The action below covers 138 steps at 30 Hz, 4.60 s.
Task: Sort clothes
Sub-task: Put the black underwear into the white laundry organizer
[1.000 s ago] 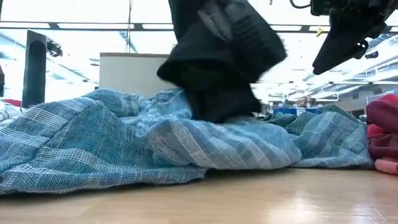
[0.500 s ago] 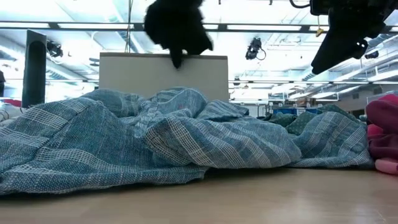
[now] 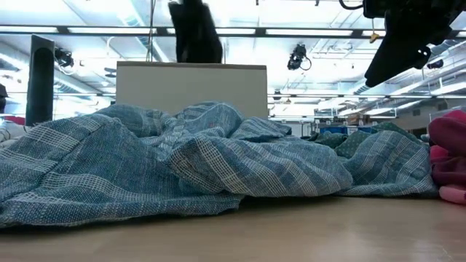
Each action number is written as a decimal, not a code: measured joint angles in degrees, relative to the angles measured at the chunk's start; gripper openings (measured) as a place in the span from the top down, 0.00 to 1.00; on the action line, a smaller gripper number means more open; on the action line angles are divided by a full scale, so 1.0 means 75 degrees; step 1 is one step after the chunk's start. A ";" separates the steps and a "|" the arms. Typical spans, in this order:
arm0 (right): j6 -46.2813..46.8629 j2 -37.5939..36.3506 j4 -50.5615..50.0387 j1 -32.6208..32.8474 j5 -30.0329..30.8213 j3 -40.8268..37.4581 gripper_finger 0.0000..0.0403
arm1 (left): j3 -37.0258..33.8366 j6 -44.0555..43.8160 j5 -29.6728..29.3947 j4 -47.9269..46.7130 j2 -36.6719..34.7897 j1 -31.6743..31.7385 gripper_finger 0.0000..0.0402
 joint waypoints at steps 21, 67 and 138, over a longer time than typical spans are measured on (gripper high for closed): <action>0.0009 0.0000 0.0029 -0.0001 -0.0001 0.0000 0.66 | -0.6003 -0.2369 0.3915 0.4290 0.0004 0.1767 0.73; 0.4974 0.0844 -0.2921 0.1921 -0.1481 0.0000 0.66 | -0.4638 -0.2695 0.2442 0.1130 -0.2668 -0.2847 0.62; -0.8290 0.4723 0.3448 -0.5434 -0.2228 0.9470 1.00 | -1.0237 -0.3307 0.1044 0.8181 -0.2911 -0.5324 0.62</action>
